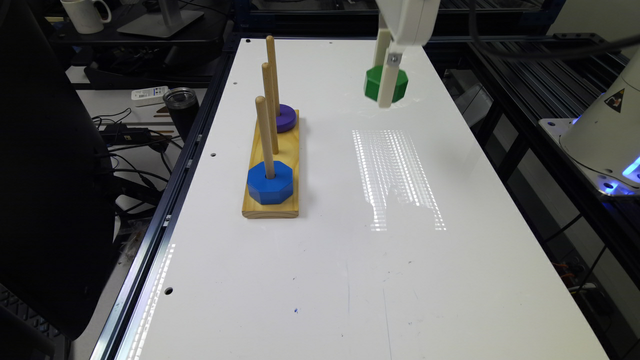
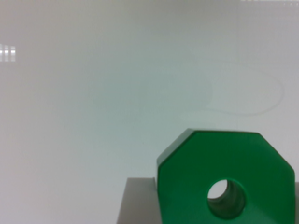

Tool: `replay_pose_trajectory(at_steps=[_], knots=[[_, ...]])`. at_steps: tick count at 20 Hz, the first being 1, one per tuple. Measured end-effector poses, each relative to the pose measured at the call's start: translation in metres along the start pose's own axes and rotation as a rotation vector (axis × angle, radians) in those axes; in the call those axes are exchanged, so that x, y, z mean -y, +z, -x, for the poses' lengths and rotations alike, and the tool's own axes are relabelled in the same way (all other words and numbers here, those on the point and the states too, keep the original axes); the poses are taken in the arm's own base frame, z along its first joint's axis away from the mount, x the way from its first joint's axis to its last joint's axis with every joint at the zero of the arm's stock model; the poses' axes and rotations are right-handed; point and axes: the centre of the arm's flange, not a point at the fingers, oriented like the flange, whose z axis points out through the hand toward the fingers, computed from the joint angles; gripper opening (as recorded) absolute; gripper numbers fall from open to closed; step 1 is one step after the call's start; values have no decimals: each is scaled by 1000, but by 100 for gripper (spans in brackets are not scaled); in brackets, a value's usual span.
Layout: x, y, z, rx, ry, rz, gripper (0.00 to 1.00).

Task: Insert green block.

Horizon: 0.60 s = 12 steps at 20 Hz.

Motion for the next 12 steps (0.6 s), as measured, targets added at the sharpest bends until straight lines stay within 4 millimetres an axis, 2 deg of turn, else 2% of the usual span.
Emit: replay_pose_trajectory(at_steps=[12], knots=[[0,-44,0,-8,1,-4,0]])
